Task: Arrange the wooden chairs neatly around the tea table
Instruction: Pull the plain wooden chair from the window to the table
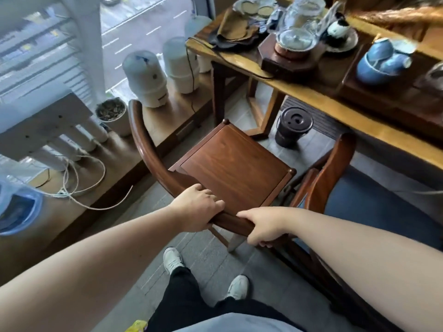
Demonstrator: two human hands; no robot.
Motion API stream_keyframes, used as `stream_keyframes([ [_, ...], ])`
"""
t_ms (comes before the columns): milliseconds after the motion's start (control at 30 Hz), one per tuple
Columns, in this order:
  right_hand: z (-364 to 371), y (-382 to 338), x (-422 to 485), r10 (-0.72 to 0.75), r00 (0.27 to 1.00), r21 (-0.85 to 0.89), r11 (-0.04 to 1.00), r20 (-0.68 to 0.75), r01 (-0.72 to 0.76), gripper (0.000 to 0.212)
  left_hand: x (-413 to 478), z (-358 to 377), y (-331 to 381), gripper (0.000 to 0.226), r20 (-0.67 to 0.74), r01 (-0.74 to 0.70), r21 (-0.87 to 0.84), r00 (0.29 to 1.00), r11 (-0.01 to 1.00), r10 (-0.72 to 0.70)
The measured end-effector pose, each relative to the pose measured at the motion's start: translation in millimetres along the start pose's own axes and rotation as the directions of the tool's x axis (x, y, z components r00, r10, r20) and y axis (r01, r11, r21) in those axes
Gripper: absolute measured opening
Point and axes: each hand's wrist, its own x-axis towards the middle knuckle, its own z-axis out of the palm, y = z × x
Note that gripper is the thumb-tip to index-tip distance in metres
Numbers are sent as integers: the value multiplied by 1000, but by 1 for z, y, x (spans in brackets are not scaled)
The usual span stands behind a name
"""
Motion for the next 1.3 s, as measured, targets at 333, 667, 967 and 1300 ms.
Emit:
stream_keyframes([
  [333, 25, 15, 7, 47, 944, -350, 921, -328, -168, 58, -22, -5, -96, 95, 55, -79, 56, 996, 995, 76],
  [667, 47, -36, 52, 167, 791, -205, 916, -588, -346, 48, -5, -8, -190, 73, 165, -225, 133, 965, 965, 202],
  [967, 39, -73, 62, 324, 763, -90, 891, -560, -445, 14, 7, -21, -205, 5, 359, -358, 217, 894, 908, 267],
  [1300, 15, -66, 57, 328, 771, -101, 888, -546, -449, 13, 25, -32, -205, 18, 298, -296, 219, 928, 930, 225],
])
